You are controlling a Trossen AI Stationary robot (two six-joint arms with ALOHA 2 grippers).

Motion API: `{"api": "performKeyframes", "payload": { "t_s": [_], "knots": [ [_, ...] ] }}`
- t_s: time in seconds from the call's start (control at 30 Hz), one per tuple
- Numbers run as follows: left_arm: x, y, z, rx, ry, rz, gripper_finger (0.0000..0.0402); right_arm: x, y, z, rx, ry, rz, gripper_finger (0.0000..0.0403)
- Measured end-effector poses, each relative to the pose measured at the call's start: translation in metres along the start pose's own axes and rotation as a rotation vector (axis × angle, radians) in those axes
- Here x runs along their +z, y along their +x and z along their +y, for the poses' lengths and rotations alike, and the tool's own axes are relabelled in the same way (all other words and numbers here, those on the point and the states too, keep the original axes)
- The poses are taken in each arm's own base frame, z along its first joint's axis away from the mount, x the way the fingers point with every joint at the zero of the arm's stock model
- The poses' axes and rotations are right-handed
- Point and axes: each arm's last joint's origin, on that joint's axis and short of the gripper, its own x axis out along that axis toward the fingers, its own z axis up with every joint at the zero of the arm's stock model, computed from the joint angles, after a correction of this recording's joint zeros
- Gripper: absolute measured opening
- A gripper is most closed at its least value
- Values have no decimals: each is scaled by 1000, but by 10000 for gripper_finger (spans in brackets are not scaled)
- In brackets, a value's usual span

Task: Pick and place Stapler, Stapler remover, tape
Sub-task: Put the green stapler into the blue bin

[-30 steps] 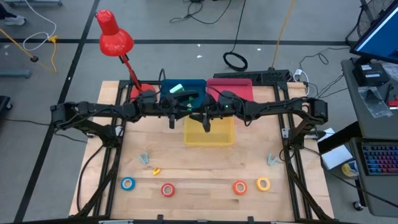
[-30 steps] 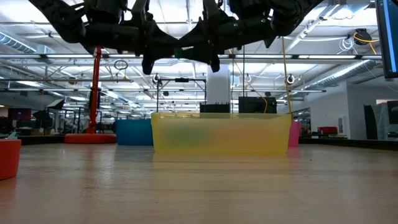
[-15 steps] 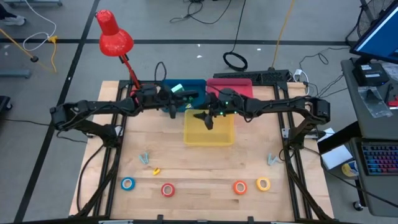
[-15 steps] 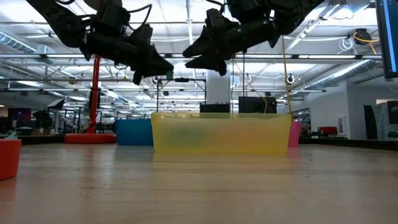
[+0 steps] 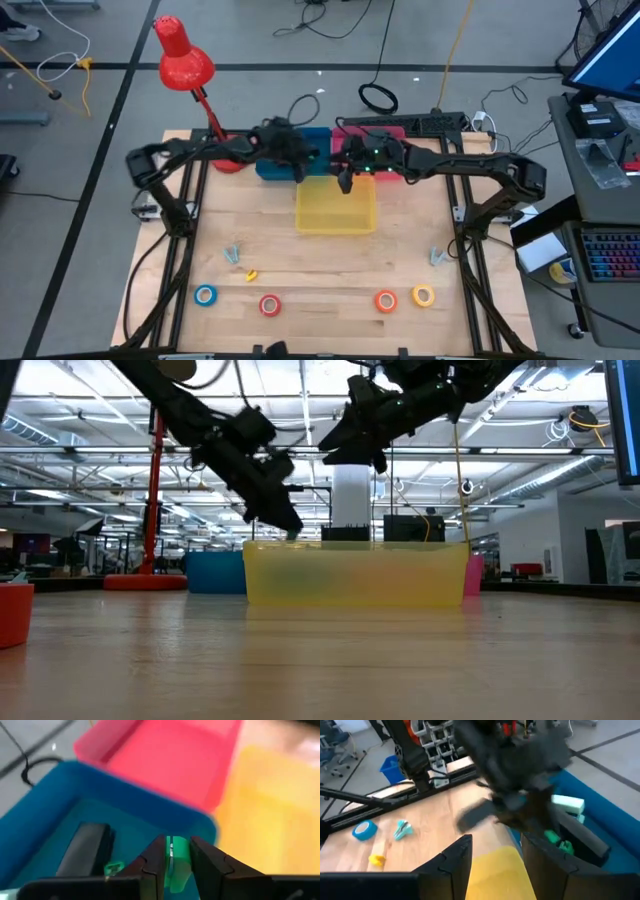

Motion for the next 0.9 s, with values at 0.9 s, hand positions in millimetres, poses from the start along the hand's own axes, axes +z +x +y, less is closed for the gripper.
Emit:
{"api": "performKeyframes", "payload": {
  "t_s": [0.9],
  "knots": [
    [3, 56, 21, 68, 83, 214, 214, 2, -7, -3, -15, 8, 16, 155]
  ]
}}
